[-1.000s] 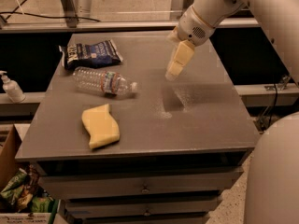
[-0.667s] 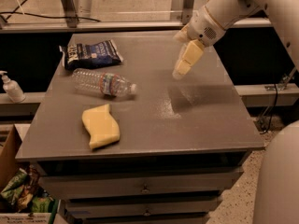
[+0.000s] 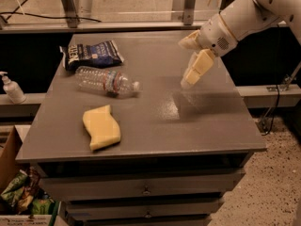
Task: Move water bottle near blue chip bag
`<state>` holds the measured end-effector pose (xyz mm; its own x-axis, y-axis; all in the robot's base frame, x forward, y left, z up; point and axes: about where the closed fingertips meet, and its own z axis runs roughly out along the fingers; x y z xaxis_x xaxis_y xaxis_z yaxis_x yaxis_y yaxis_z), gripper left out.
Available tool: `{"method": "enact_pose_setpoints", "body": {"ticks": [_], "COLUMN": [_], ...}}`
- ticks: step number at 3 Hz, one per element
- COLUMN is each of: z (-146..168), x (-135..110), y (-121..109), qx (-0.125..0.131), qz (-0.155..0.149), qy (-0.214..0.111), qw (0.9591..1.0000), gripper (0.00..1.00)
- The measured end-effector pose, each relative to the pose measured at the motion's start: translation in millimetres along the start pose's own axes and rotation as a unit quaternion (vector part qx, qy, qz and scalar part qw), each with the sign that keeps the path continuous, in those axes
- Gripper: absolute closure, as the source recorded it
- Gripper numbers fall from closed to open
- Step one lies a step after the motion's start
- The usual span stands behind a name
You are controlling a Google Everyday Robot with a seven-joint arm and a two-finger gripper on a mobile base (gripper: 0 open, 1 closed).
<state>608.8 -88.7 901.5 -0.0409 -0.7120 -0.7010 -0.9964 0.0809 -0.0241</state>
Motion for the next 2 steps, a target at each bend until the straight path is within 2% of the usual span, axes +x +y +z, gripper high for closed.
{"method": "enact_pose_setpoints", "body": {"ticks": [2], "z": [24.3], "x": [-9.1], "y": [53.8], "qx": [-0.012], "qz": [-0.061], "qy": [-0.022], "qw": [0.9978], "gripper": [0.00]}}
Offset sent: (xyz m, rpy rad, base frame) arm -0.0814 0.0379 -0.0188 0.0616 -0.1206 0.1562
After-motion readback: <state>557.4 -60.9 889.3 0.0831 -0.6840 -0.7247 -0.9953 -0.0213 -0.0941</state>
